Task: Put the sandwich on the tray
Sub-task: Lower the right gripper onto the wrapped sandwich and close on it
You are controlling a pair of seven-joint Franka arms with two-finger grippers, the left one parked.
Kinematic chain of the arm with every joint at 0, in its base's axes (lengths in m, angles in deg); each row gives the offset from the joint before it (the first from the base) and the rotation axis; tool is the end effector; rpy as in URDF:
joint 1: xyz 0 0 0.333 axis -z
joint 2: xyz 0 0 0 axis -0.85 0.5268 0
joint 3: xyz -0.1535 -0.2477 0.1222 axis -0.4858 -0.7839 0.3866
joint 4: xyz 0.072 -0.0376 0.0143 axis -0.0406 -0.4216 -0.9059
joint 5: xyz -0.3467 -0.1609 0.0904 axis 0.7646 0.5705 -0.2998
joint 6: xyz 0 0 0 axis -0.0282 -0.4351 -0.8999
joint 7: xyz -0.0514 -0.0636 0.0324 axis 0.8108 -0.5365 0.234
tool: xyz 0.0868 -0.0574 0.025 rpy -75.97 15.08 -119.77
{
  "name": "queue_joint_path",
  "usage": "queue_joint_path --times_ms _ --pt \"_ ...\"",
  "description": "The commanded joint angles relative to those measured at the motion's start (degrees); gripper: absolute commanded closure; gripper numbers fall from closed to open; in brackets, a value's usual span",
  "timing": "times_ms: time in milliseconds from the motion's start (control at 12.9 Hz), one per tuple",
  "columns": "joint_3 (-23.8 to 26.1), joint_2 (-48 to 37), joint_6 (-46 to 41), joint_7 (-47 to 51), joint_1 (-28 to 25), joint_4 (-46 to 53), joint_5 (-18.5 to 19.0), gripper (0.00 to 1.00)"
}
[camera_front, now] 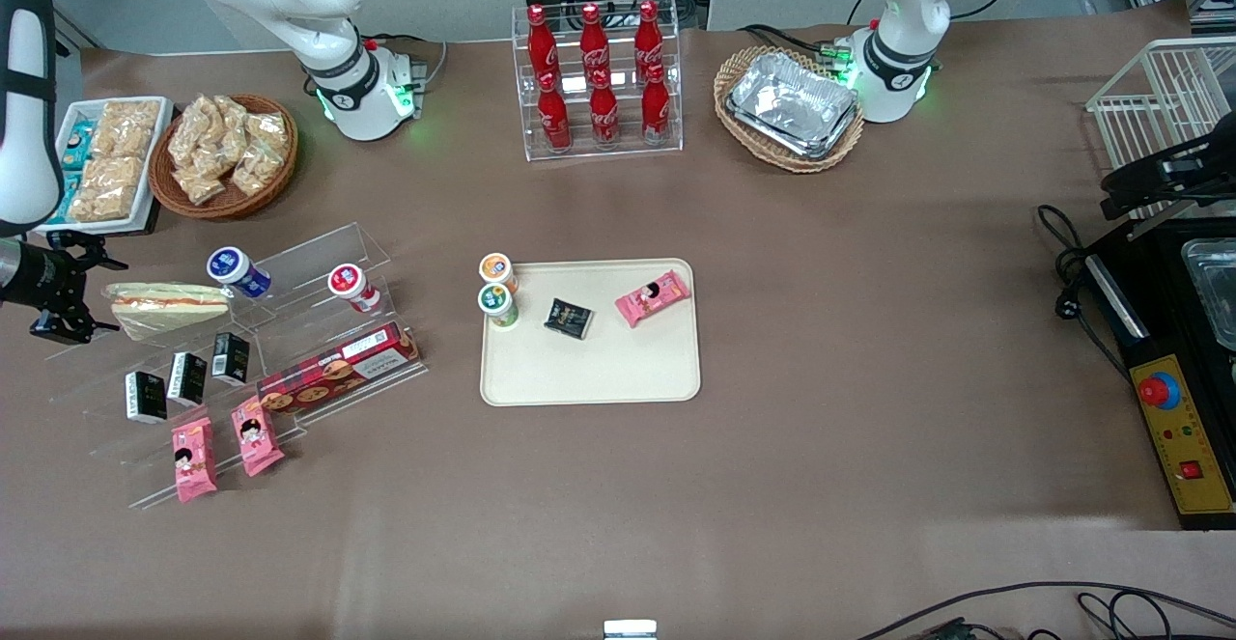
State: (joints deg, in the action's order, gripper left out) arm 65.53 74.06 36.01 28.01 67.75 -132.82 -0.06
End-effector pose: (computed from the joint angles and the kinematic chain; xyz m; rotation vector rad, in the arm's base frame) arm 0.5255 -0.2204 0.4095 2.1924 -2.1720 -0.1625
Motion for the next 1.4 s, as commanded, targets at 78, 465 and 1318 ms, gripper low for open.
queue_joint_path --times_ms 78,465,1318 --pt "0.0 -2.0 6.9 2.7 -1.4 -6.2 -0.5 0.0" --pt "0.0 -2.0 10.8 2.7 -1.7 -9.3 0.5 0.15" --pt "0.0 -5.9 7.4 -1.4 -3.6 -7.7 6.8 0.72"
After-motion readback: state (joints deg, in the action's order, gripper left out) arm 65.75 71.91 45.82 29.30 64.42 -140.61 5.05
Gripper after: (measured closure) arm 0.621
